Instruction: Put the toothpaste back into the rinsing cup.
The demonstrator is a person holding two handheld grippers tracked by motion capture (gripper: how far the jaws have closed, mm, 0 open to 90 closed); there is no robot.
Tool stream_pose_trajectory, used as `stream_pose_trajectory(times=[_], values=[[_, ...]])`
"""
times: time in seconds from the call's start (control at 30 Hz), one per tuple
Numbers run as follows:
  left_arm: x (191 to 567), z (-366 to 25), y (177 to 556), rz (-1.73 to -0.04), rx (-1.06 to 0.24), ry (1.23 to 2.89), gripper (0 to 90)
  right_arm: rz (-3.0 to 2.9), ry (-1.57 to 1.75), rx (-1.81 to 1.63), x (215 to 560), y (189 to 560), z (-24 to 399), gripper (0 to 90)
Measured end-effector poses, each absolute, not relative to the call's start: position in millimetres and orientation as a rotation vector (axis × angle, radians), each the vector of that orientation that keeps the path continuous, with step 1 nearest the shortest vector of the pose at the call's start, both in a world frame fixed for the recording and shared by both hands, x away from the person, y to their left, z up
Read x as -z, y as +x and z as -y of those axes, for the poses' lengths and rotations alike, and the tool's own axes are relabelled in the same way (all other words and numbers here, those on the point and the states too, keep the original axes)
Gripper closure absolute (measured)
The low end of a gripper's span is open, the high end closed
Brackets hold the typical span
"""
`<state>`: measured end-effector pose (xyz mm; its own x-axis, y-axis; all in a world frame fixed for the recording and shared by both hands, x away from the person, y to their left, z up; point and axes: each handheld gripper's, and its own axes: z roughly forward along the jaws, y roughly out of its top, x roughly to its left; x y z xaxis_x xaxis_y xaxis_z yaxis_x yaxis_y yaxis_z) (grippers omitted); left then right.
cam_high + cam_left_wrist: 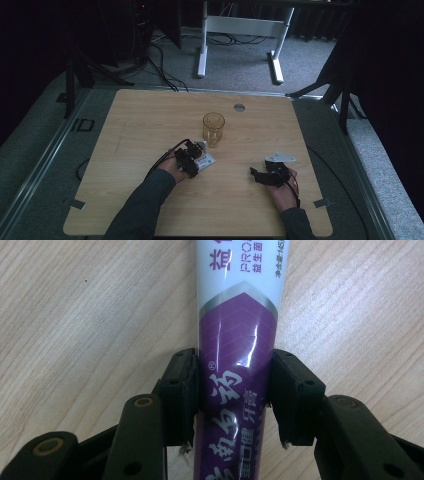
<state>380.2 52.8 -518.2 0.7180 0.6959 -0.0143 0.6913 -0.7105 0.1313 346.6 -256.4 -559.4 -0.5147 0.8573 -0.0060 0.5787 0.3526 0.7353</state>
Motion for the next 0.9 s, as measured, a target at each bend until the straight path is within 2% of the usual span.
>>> stream_pose_trajectory(times=[0.27, 0.63, 0.9], values=[[518, -52, 381, -1.168, -0.059, 2.790, 59.9, -2.230, 1.258, -0.973, 559, 347, 256, 28.4], [513, -57, 383, -1.174, -0.016, 2.762, 71.2, -2.230, 1.258, -0.973, 559, 347, 256, 28.4], [508, -57, 377, -1.151, -0.046, 2.769, 72.6, -2.230, 1.258, -0.973, 559, 347, 256, 28.3]])
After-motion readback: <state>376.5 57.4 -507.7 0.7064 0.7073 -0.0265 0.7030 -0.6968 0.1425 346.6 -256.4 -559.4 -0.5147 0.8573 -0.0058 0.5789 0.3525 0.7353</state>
